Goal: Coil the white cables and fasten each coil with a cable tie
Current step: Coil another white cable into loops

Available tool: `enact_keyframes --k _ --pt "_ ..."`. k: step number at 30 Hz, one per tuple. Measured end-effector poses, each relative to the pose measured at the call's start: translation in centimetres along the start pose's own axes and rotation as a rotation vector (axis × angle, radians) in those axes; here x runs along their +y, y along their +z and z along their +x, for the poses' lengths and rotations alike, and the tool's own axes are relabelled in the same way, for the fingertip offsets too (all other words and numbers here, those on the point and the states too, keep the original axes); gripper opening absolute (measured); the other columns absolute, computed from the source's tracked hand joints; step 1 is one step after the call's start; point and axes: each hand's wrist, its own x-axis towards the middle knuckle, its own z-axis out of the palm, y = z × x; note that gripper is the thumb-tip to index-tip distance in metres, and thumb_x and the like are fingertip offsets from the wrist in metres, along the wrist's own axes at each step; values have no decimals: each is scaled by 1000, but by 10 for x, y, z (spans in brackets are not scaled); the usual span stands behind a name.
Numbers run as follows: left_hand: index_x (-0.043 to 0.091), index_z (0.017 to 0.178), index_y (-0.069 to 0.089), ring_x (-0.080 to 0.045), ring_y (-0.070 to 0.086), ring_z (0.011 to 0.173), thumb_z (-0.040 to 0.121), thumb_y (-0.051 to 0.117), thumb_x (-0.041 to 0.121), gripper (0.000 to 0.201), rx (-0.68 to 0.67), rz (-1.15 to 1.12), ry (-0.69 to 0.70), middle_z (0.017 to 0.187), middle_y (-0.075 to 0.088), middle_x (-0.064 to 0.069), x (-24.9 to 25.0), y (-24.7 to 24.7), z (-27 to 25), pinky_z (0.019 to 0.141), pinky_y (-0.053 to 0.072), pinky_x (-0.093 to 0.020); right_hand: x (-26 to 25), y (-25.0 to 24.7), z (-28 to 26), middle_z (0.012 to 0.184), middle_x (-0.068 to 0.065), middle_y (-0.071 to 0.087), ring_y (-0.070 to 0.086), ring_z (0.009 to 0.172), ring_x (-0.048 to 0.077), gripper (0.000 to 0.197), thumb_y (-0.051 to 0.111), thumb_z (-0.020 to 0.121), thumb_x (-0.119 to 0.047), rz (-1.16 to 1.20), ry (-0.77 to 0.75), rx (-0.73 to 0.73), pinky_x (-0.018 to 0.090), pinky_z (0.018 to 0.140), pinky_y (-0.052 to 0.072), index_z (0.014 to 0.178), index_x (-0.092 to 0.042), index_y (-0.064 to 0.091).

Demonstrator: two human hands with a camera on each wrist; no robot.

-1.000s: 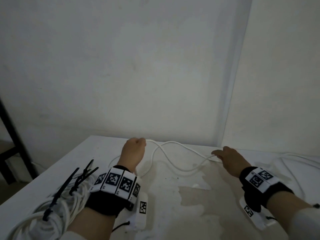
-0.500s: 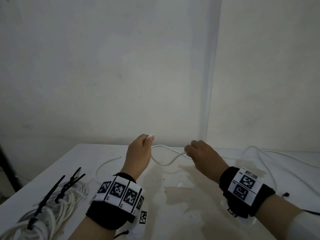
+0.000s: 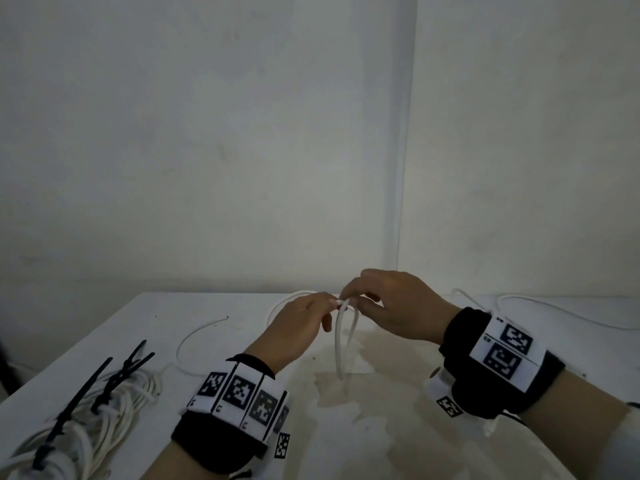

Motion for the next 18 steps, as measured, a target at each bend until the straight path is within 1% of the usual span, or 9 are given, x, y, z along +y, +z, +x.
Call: enact_keyframes --k 1,3,5,7,9,11,13,15,18 --pt "13 100 65 3 42 50 93 43 37 33 -14 8 22 72 53 6 1 0 -1 57 34 -15 -1 -2 -1 86 -10 56 46 73 5 22 45 95 -28 12 26 -8 20 64 32 107 -25 63" --pt "24 98 65 4 49 60 85 57 46 27 -44 92 73 81 61 7 1 2 -3 56 37 -7 -3 -6 -2 73 -18 50 46 65 -1 19 46 95 -27 64 66 -7 15 60 31 104 -22 62" --pt "30 95 65 3 52 69 81 63 43 18 -81 193 108 87 64 11 1 3 -6 60 38 -7 -5 -11 -3 66 -19 46 47 62 -2 18 45 96 -27 73 95 1 14 58 30 102 -22 62" --pt "34 84 63 5 53 69 86 61 35 3 -88 183 133 76 60 15 3 3 -8 62 37 -10 -5 -16 -3 77 -14 54 47 68 3 19 44 96 -27 63 111 -6 20 64 35 102 -20 61" --pt "32 70 59 7 50 59 89 58 32 19 -71 129 164 61 55 15 4 0 -8 59 35 -10 -3 -18 -2 95 -5 58 48 79 11 20 44 96 -24 49 95 -23 28 74 41 102 -17 62" --pt "26 65 58 7 47 52 90 55 34 27 -56 80 165 52 52 14 8 -2 -9 55 34 -8 4 -16 -2 98 3 58 51 85 18 21 46 96 -21 50 55 -22 34 78 43 101 -11 64" --pt "22 67 59 4 44 49 92 49 35 30 -45 38 153 52 51 12 10 -2 -12 53 33 -8 7 -12 -3 94 2 59 51 85 18 24 46 96 -20 50 45 -8 29 76 40 104 -9 65" --pt "21 67 60 1 40 45 93 45 36 34 -36 -55 129 50 48 11 13 -4 -15 51 31 -11 6 -7 -6 81 -9 54 45 78 13 25 43 97 -17 96 50 20 20 67 33 110 -9 63" --pt "16 68 60 -1 33 41 93 43 37 37 18 -285 51 47 40 12 15 -7 -19 46 29 -14 -4 11 -13 67 -10 47 42 62 7 19 39 98 -15 325 99 101 16 61 33 107 -13 55"
